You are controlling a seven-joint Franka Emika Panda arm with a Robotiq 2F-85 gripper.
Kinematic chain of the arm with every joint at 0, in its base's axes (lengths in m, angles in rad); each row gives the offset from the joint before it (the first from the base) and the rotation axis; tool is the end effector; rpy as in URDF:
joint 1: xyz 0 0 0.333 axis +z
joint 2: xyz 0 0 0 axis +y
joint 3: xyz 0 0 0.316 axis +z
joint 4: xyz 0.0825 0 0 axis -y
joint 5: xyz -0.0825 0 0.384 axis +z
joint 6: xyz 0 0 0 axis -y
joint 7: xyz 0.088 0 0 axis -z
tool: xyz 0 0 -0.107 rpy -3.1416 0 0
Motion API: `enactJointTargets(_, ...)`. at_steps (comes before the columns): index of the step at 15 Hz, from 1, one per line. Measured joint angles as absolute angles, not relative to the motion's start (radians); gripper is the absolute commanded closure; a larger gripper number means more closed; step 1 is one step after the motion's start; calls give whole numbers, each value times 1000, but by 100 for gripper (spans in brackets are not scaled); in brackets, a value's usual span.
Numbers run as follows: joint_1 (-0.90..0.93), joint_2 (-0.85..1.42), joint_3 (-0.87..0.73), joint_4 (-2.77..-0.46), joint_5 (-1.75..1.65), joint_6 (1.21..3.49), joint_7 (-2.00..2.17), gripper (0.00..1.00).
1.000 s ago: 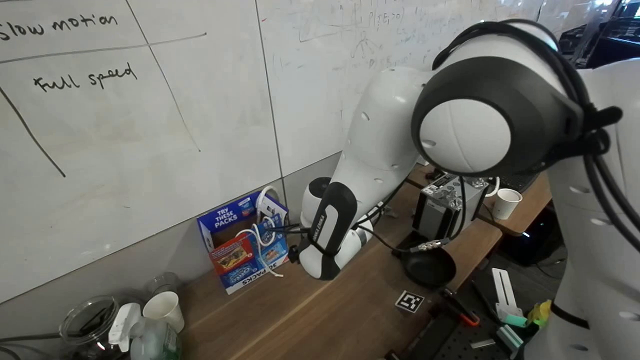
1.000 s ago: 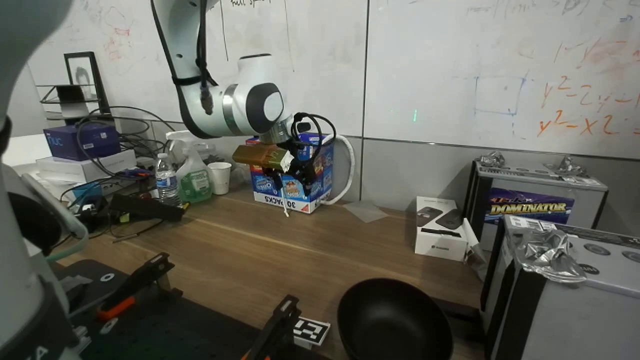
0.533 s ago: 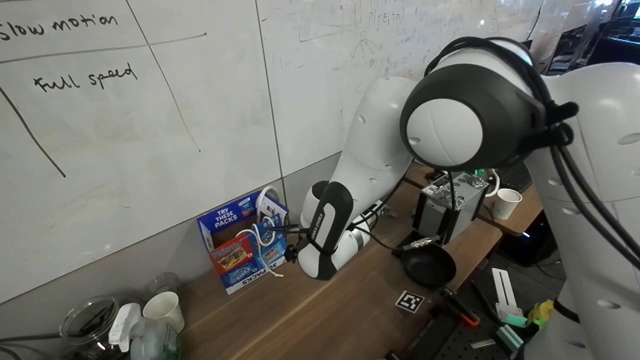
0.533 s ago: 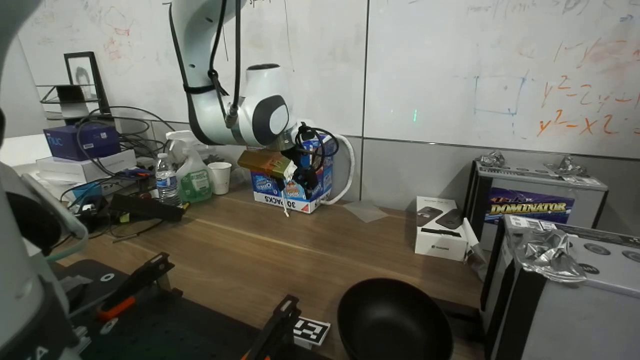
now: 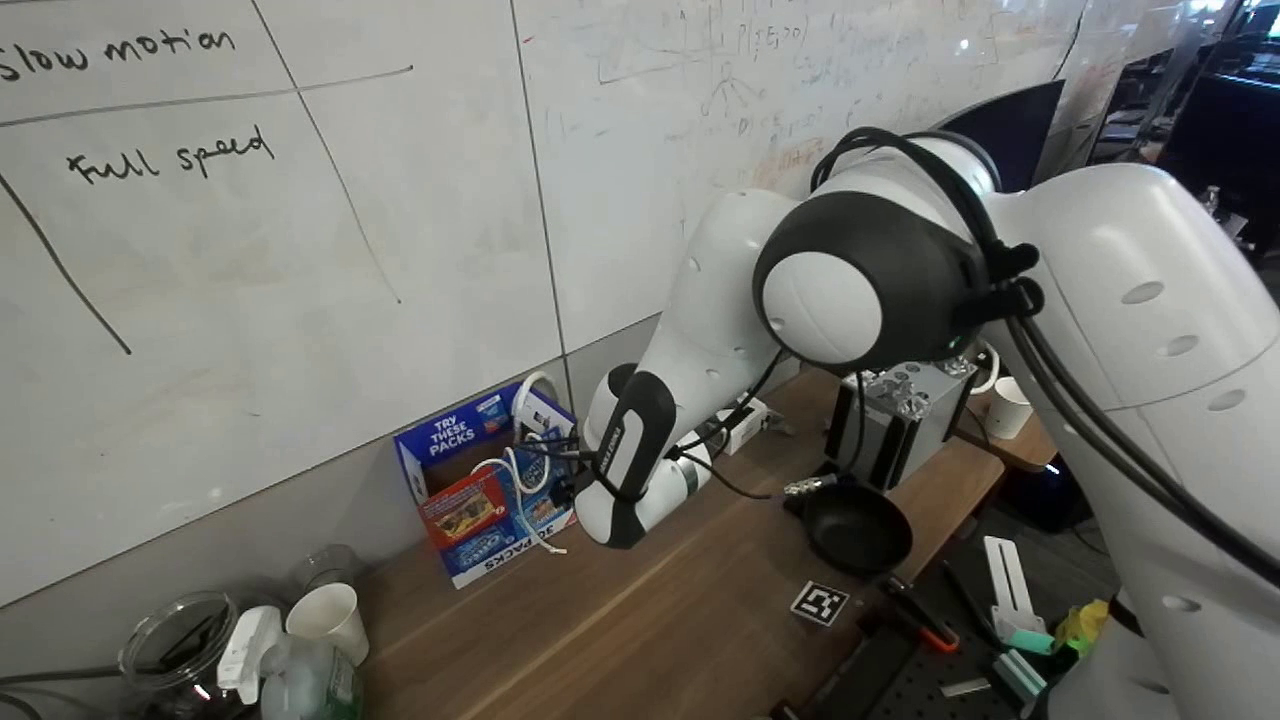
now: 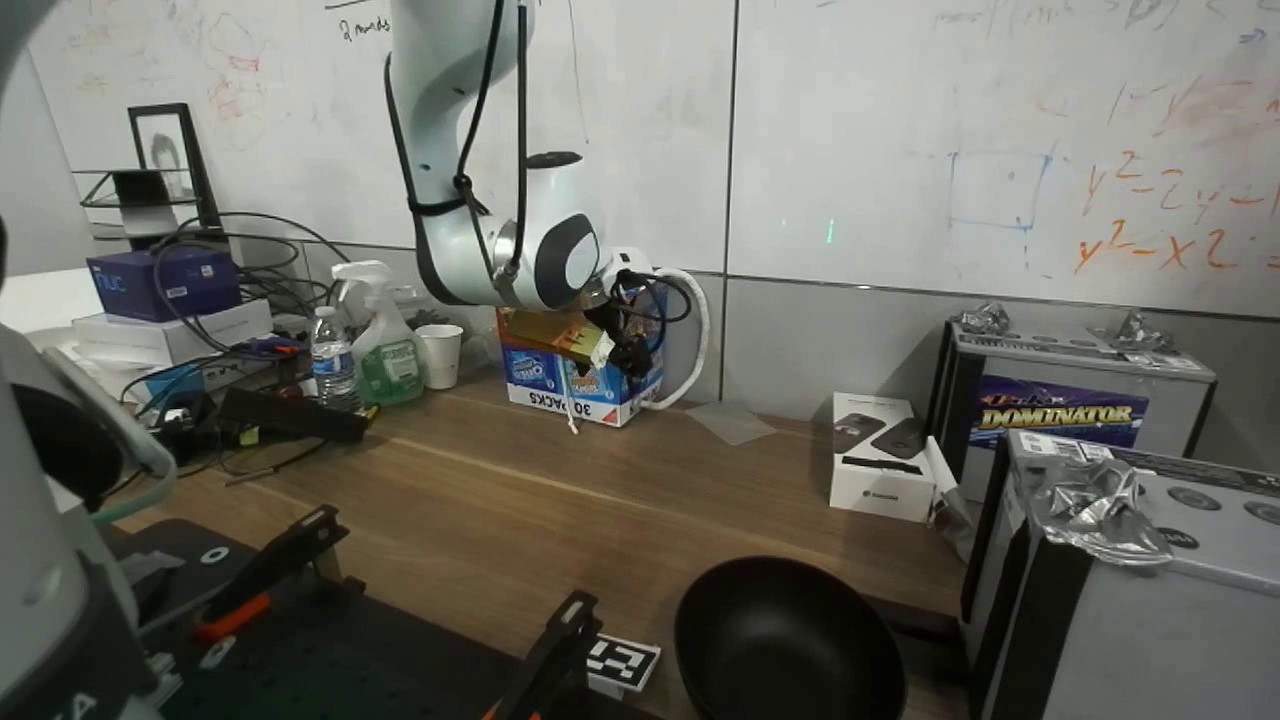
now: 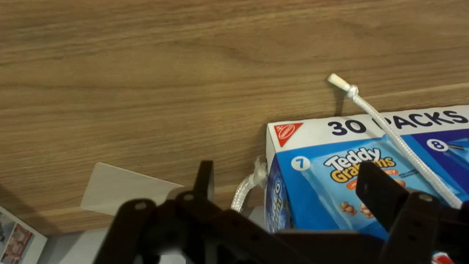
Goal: Put the strings in the blue box
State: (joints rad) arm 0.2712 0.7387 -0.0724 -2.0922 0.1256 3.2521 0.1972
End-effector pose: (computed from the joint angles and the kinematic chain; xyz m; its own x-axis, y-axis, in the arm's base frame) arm 0.5844 0.1054 0.1104 0.9075 -0.1035 0.4072 -0.0814 -0.9941 -0.0712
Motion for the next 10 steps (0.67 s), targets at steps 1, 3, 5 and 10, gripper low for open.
enactJointTargets(1, 270, 747, -73, -2072, 127, 3252, 198, 0)
enactJointTargets(3, 270, 751, -72, -2044, 129, 3252, 199, 0)
enactJointTargets(5, 269, 746, -68, -2028, 132, 3252, 200, 0)
enactJointTargets(10, 284, 699, -53, -2023, 152, 3224, 222, 0)
